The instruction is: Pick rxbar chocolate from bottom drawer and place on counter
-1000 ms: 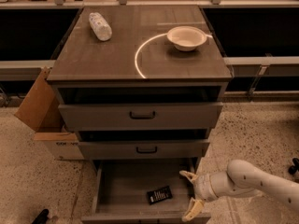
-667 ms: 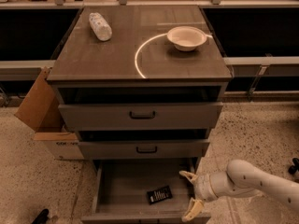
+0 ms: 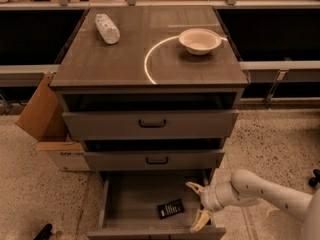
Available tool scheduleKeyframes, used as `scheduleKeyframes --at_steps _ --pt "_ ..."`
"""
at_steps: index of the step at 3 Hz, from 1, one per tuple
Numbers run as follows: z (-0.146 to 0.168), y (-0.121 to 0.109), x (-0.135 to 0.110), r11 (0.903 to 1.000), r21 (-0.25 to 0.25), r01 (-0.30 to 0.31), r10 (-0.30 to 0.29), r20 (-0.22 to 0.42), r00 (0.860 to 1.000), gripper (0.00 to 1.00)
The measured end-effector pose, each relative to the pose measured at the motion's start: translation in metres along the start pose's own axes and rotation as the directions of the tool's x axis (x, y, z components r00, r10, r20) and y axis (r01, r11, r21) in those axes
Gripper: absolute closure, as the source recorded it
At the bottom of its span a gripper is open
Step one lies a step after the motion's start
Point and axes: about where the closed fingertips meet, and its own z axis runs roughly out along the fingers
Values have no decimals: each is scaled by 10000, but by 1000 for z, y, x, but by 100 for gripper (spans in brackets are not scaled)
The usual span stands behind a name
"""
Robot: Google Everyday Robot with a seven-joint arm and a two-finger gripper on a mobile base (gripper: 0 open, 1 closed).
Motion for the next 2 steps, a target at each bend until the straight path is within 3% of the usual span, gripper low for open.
scheduleKeyframes --at_steps 2 --pt "42 -32 33 9972 100 736 -734 -241 9970 0"
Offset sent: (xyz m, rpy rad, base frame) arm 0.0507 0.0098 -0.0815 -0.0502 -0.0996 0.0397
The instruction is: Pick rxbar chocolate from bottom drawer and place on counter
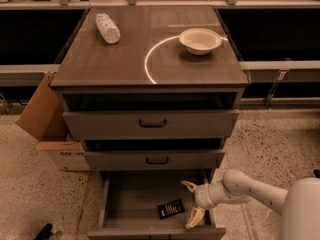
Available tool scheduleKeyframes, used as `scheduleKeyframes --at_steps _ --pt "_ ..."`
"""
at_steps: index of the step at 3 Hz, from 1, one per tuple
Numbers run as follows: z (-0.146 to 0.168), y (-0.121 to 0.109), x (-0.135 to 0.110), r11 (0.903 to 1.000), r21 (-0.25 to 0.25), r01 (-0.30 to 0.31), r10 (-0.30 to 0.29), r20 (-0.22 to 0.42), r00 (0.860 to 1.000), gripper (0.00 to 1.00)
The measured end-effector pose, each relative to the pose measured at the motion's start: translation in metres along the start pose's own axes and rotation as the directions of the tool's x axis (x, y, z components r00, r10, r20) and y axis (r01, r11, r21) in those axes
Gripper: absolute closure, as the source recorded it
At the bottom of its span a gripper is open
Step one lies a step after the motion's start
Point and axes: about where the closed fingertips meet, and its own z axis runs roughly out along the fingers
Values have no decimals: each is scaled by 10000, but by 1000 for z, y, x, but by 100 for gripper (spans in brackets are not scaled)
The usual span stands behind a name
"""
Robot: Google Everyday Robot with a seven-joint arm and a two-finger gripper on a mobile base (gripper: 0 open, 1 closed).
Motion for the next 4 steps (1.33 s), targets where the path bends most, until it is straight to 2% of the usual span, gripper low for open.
scheduleKeyframes --at_steps 2,4 --pt "30 -32 28 9989 267 375 -370 -211 9991 0" --pt "59 -48 48 9948 167 1008 -1000 -432 9940 0"
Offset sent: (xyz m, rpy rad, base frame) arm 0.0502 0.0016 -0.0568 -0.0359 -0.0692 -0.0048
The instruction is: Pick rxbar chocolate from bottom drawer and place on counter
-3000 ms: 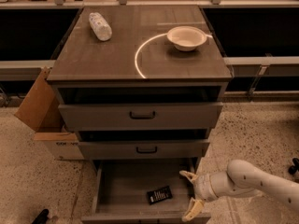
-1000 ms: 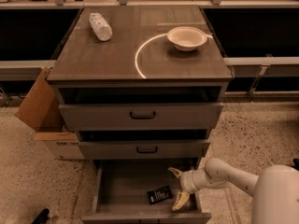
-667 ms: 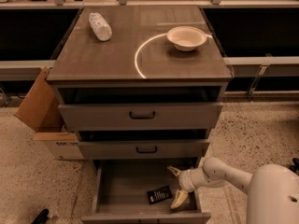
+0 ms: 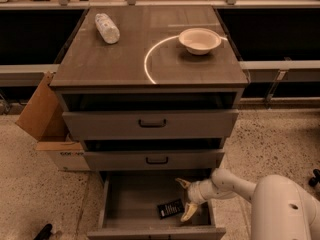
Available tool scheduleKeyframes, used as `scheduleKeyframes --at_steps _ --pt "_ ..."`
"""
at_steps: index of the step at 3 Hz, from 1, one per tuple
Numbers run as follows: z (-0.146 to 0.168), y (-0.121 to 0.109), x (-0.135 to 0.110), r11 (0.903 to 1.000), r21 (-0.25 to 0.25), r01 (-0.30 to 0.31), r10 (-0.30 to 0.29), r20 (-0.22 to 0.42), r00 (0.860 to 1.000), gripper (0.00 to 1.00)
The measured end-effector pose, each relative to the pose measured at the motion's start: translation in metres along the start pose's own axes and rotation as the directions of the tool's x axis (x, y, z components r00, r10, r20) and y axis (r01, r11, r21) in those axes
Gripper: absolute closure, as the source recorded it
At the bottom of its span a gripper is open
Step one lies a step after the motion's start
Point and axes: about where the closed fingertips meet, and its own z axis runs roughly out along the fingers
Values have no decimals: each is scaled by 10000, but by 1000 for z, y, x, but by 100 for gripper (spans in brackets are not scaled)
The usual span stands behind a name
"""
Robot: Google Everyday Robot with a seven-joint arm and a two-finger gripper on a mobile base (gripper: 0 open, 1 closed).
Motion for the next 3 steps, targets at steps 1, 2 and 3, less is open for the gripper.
scheduleKeyframes --at_steps 1,2,3 --pt "13 -4 6 9997 9 226 -226 -256 9994 0" --pt "24 -4 9 9994 172 308 -298 -567 9979 0" --pt "36 -4 11 9990 167 408 -390 -933 9949 0"
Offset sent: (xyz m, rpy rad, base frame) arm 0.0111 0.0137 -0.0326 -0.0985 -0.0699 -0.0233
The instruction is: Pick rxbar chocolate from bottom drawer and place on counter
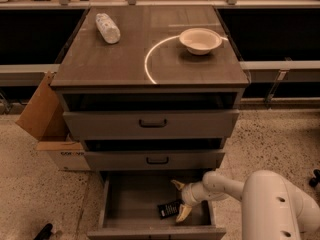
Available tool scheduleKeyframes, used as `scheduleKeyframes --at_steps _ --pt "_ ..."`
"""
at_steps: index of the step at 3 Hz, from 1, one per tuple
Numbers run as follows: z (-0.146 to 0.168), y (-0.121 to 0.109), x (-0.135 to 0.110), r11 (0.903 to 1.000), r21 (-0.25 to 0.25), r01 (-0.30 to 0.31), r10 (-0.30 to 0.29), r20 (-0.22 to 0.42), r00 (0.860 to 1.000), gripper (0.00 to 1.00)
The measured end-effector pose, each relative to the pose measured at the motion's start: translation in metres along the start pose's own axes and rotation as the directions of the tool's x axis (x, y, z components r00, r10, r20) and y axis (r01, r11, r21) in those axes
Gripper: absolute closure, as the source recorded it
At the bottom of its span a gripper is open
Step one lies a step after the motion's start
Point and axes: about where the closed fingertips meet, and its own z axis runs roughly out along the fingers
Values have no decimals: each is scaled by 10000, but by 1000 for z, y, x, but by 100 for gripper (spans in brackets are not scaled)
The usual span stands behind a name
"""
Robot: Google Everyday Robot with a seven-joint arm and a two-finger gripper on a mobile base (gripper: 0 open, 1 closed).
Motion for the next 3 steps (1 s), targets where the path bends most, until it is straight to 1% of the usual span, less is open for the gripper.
scheduleKeyframes --at_steps 3 --pt "32 4 2 9993 -360 121 -139 -511 9986 0"
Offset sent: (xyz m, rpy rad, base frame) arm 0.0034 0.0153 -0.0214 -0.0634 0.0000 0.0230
